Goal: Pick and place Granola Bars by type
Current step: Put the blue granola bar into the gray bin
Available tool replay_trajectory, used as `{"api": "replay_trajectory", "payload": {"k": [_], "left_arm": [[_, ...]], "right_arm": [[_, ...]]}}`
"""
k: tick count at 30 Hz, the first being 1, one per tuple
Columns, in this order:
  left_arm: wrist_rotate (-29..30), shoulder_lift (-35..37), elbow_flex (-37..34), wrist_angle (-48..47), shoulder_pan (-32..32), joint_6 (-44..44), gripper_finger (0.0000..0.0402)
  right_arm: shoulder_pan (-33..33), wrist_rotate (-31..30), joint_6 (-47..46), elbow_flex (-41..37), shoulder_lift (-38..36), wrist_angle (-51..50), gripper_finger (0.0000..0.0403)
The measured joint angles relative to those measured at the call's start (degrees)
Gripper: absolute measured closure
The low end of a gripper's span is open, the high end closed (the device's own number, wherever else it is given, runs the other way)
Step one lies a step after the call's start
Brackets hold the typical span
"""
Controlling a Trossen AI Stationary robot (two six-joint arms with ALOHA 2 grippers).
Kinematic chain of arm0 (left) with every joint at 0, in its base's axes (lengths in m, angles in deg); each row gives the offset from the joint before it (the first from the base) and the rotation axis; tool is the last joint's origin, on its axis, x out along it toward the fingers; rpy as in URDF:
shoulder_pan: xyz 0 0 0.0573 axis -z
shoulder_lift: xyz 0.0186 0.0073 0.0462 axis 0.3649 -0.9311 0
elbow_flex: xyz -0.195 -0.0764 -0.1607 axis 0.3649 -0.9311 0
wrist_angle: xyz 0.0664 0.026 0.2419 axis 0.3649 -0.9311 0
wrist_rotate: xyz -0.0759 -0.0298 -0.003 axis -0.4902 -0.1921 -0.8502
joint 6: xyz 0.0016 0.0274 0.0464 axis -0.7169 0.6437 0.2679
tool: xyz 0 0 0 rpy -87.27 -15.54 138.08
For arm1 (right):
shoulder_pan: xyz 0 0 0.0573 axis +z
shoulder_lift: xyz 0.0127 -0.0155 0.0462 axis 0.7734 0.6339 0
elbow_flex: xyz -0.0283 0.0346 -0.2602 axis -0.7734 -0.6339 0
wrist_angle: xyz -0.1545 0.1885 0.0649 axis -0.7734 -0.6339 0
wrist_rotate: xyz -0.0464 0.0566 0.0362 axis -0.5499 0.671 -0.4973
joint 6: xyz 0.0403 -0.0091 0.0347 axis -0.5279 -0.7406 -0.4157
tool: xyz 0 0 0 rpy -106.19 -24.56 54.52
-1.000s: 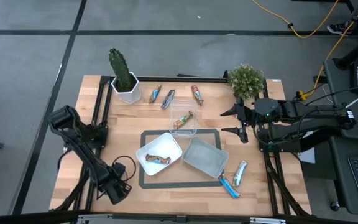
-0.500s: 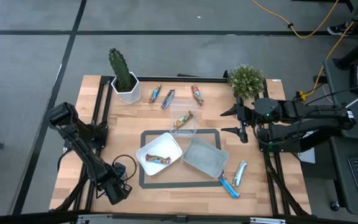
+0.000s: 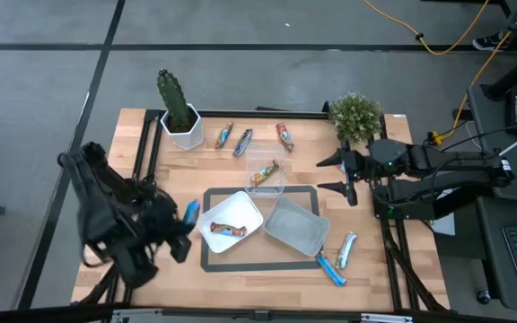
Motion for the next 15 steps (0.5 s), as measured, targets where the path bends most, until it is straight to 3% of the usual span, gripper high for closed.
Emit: {"api": "replay_trajectory", "payload": {"k": [3, 10, 15], "left_arm": [[6.8, 0.0, 5.6, 0.1, -1.5, 11.3, 0.0385], [6.2, 0.0, 9.8, 1.3, -11.8, 31.5, 0.0382], [1.8, -0.4, 9.9, 16.4, -25.6, 56.4, 0.0381]], "right_arm": [[0.0, 0.0, 0.0, 0.0, 0.0, 1.4, 0.0107], [0.0, 0.5, -0.2, 0.0, 0.0, 8.1, 0.0107], [-0.1, 1.3, -4.7, 3.5, 2.0, 13.3, 0.0107]]}}
